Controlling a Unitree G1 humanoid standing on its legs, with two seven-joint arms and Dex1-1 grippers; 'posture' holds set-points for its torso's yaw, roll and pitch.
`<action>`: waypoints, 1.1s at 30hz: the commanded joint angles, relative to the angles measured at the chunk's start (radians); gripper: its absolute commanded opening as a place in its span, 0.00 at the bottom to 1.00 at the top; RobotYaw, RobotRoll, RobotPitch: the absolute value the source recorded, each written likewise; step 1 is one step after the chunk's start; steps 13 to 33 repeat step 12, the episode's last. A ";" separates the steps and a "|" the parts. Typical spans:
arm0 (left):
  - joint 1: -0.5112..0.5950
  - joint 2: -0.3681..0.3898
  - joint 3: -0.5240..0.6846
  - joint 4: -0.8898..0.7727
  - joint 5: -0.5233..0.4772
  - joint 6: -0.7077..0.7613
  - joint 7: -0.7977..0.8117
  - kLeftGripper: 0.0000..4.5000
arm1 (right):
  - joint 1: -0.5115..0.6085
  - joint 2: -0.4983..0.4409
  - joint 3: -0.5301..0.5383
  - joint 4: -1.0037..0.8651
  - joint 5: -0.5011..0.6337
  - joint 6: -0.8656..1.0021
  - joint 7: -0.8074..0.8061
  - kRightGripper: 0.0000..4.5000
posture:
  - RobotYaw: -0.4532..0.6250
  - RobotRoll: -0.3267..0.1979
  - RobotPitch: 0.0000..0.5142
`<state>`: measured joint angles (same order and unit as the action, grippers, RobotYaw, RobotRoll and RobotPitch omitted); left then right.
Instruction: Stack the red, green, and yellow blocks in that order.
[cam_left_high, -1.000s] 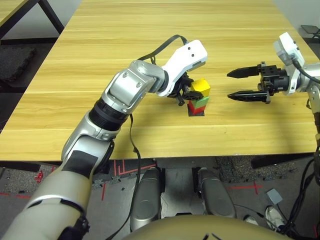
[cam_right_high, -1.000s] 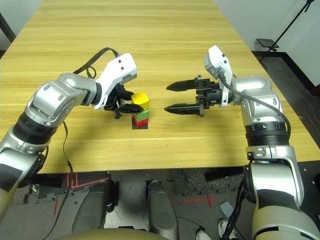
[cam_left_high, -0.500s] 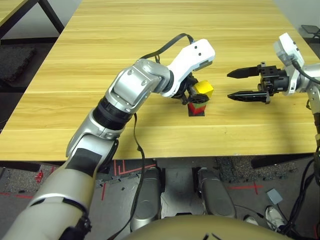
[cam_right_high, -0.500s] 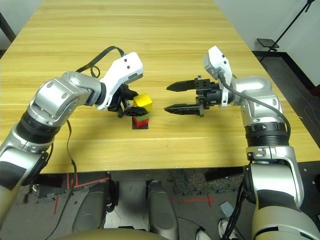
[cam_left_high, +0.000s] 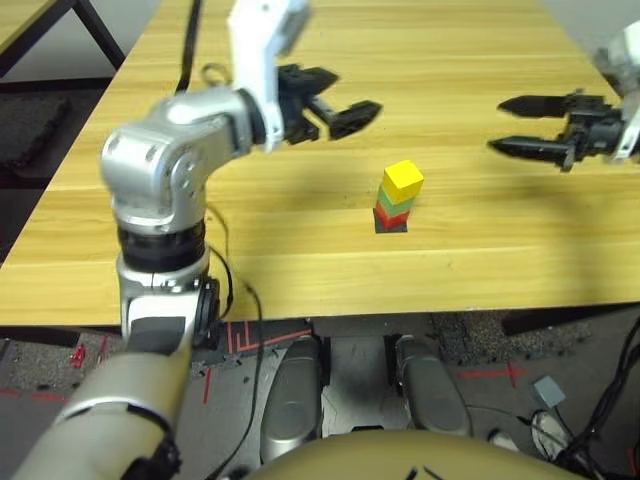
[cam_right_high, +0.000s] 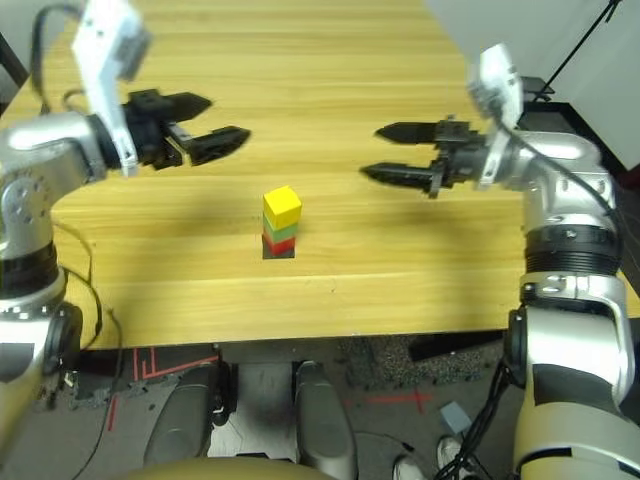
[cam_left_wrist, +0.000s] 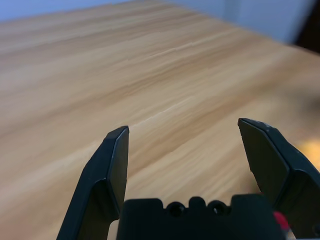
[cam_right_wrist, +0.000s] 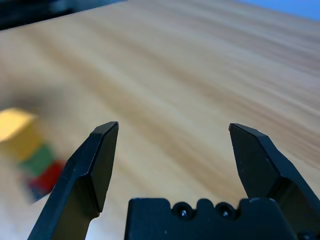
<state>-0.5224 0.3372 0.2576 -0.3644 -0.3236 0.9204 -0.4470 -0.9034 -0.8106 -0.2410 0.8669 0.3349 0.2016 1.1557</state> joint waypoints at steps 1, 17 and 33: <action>0.157 -0.056 0.025 0.014 0.045 -0.219 0.067 0.99 | 0.028 -0.012 -0.093 0.176 -0.004 -0.133 -0.180 1.00 | 0.57 0.54 0.24; 0.336 -0.129 0.036 0.299 0.108 -0.719 0.140 0.99 | 0.190 -0.032 -0.191 0.359 -0.005 -0.337 -0.362 1.00 | 0.57 0.52 0.26; 0.336 -0.129 0.036 0.299 0.108 -0.719 0.140 0.99 | 0.190 -0.032 -0.191 0.359 -0.005 -0.337 -0.362 1.00 | 0.57 0.52 0.26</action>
